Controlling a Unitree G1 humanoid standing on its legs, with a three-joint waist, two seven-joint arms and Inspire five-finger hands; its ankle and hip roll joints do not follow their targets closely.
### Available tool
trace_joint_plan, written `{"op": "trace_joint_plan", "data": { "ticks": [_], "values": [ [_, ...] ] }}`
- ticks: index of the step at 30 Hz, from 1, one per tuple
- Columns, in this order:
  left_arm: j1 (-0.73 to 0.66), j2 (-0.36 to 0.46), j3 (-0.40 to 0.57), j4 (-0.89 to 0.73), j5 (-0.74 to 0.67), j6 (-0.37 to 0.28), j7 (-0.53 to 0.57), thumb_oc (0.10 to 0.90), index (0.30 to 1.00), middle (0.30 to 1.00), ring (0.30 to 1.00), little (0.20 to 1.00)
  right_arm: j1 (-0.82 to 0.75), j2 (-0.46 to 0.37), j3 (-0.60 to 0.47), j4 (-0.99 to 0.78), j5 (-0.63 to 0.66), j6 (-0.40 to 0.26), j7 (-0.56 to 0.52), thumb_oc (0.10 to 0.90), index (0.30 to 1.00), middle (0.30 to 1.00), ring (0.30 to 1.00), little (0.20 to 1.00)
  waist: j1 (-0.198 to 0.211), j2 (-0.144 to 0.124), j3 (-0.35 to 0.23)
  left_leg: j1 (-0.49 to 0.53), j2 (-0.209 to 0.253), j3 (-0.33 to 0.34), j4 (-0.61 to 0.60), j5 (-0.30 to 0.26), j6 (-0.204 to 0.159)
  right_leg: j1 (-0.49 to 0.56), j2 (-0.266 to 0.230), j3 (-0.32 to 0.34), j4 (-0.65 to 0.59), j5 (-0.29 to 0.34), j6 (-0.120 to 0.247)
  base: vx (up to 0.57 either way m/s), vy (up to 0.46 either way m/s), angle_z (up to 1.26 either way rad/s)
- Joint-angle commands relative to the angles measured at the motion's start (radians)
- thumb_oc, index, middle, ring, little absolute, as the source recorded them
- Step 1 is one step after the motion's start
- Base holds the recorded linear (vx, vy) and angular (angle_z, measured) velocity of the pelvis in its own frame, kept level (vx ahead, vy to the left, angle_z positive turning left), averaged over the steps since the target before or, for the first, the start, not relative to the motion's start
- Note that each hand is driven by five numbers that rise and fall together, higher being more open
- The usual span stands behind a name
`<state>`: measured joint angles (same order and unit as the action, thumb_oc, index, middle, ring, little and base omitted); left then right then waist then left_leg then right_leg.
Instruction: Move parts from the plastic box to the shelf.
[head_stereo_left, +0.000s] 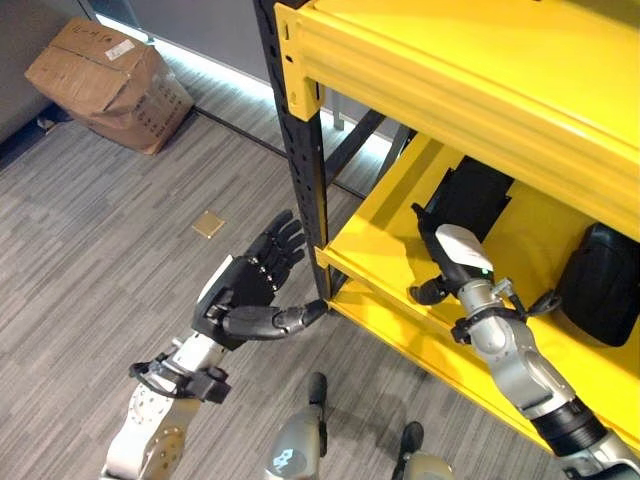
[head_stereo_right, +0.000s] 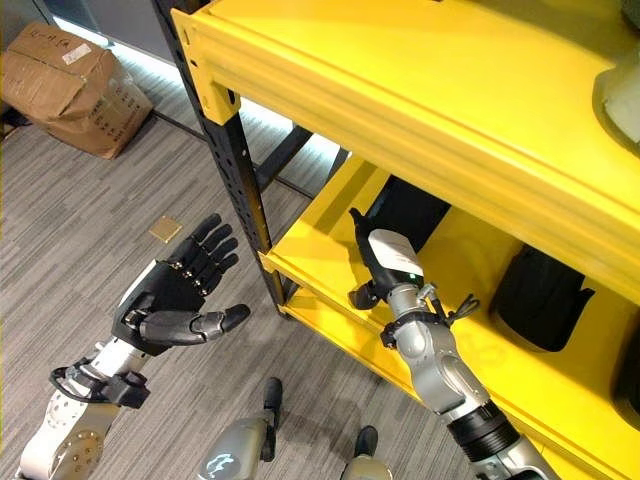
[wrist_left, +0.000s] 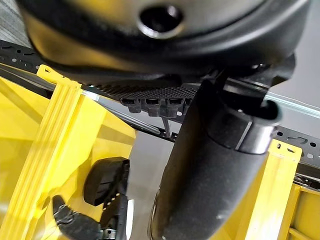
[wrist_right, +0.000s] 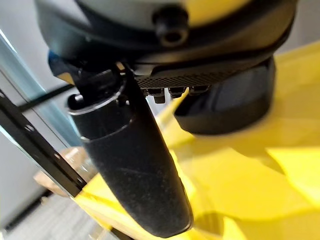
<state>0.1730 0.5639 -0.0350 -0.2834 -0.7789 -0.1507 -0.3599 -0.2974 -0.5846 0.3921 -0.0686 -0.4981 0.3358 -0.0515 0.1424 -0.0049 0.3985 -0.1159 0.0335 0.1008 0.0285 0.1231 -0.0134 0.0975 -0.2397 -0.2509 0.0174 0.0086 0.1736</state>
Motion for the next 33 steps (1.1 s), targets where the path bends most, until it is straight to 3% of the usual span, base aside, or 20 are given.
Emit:
{"op": "trace_joint_plan", "data": {
  "ticks": [1, 9, 14, 19, 26, 33],
  "values": [
    [-0.017, -0.019, 0.021, -0.090, -0.029, -0.073, -0.035, 0.900, 1.000, 1.000, 1.000, 1.000, -0.105, 0.006, 0.032, -0.011, -0.006, -0.037, -0.005, 0.900, 1.000, 1.000, 1.000, 1.000, 0.015, -0.013, -0.121, 0.083, 0.055, 0.004, 0.027, -0.145, -0.014, -0.060, -0.028, 0.001, 0.069, -0.022, -0.004, 0.00, 0.000, 0.00],
    [-0.028, -0.026, 0.021, -0.079, -0.012, -0.063, -0.053, 0.900, 1.000, 1.000, 1.000, 1.000, -0.122, 0.023, 0.067, 0.037, 0.006, -0.010, 0.051, 0.900, 1.000, 1.000, 1.000, 1.000, 0.024, -0.019, -0.120, 0.083, 0.058, 0.001, 0.026, -0.142, -0.014, -0.055, -0.025, -0.006, 0.066, -0.018, -0.005, 0.00, 0.000, 0.00],
    [-0.024, -0.030, 0.040, -0.079, -0.008, -0.055, -0.065, 0.900, 1.000, 1.000, 1.000, 1.000, -0.094, 0.012, 0.075, 0.008, -0.029, 0.057, 0.193, 0.900, 1.000, 1.000, 1.000, 1.000, 0.022, -0.029, -0.121, 0.085, 0.060, 0.002, 0.026, -0.141, -0.014, -0.053, -0.022, -0.003, 0.063, -0.014, -0.001, 0.01, -0.014, 0.00],
    [-0.029, -0.025, 0.052, -0.075, -0.002, -0.064, -0.065, 0.900, 1.000, 1.000, 1.000, 1.000, -0.049, -0.016, 0.069, -0.039, -0.060, 0.078, 0.267, 0.900, 1.000, 1.000, 1.000, 1.000, 0.012, -0.043, -0.112, 0.084, 0.063, 0.008, 0.023, -0.139, -0.013, -0.057, -0.014, 0.004, 0.059, -0.006, 0.004, -0.02, -0.036, -0.03],
    [-0.031, -0.027, 0.059, -0.078, 0.006, -0.061, -0.064, 0.900, 1.000, 1.000, 1.000, 1.000, -0.024, -0.019, 0.050, -0.058, -0.055, 0.065, 0.253, 0.900, 1.000, 1.000, 1.000, 1.000, 0.007, -0.048, -0.113, 0.085, 0.066, 0.012, 0.022, -0.139, -0.012, -0.058, -0.009, 0.010, 0.056, -0.005, 0.005, 0.00, -0.005, 0.00],
    [-0.032, -0.031, 0.055, -0.074, 0.002, -0.061, -0.066, 0.900, 1.000, 1.000, 1.000, 1.000, -0.028, 0.002, 0.034, -0.074, -0.042, -0.005, 0.154, 0.900, 1.000, 1.000, 1.000, 1.000, 0.006, -0.041, -0.114, 0.084, 0.063, 0.012, 0.024, -0.142, -0.010, -0.060, -0.012, 0.011, 0.058, -0.007, 0.003, 0.00, 0.000, 0.00]
  ]
}}
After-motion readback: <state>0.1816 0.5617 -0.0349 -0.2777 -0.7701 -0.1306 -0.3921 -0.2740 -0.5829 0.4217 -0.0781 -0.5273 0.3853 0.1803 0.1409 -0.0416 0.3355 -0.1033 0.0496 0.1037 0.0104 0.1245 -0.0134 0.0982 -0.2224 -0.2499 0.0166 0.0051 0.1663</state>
